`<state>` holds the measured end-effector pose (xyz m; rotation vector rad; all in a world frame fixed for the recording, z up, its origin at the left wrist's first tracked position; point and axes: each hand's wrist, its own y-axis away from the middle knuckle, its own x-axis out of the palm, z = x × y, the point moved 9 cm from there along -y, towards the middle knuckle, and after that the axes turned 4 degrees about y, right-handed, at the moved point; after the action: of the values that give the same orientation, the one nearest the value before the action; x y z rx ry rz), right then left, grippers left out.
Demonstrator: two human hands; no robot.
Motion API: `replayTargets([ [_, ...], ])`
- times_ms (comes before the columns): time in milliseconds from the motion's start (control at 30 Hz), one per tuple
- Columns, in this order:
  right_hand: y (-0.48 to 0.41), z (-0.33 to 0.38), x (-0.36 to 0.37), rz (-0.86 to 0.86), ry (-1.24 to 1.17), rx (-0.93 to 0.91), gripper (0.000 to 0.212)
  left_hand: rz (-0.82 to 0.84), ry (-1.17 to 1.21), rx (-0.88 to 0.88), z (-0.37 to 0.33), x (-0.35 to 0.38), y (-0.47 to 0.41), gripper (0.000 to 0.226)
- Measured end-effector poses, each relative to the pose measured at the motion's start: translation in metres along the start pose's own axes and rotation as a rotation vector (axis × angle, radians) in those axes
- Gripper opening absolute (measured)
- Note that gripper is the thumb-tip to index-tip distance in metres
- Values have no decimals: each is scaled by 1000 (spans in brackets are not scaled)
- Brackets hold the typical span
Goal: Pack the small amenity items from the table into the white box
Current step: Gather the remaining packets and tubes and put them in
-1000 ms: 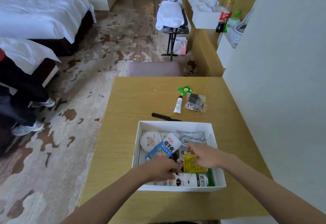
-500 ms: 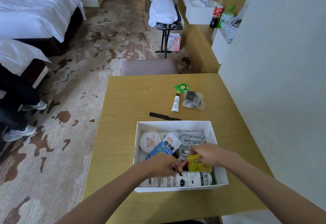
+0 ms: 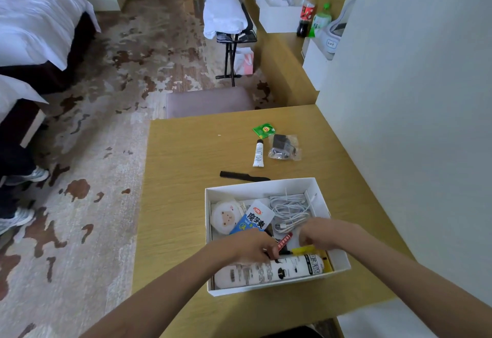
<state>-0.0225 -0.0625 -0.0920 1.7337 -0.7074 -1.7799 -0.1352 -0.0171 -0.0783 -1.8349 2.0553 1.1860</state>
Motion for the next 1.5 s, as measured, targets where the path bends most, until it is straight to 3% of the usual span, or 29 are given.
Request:
replayTargets([
  [67,4,-4,-14,-45,-44,19,41,-6,-42,25,-2,-7,-2,21],
  [167,13,-16,-49,-212,-178,46,32,-84,-80,31,-1,-32,-2,23],
  [367,32,-44,-112,-549,-439,109,32,-585,72,-116,30,-137,3,24],
  [500,18,-61,-145,-697,-506,74,29,-742,145,-165,50,-186,-7,22],
  [767,-83,-113,-165,-638,-597,24,24,-578,107,-425,113,-209,-75,23],
  [933,-155,-169,-173,-661,-623,136,15,-456,28,-599,144,-206,-140,38],
  [1033,-196,-193,-188,-711,-625,176,19,-474,2,-679,155,-207,-173,52],
  [1167,-256,-198,-209,-698,-325,140,39,-563,-96,-713,160,-210,-197,56],
  [1300,-307,-196,-207,-495,-179,121,63,-592,77,-675,170,-200,-203,48],
  [1400,-317,-200,-208,-453,-238,177,77,-634,181,-655,173,-198,-190,36],
  [1433,-315,-201,-210,-466,-265,190,79,-653,202,-646,173,-201,-183,30],
  [1500,-306,-195,-220,-556,-276,153,63,-702,291,-611,169,-208,-165,22],
])
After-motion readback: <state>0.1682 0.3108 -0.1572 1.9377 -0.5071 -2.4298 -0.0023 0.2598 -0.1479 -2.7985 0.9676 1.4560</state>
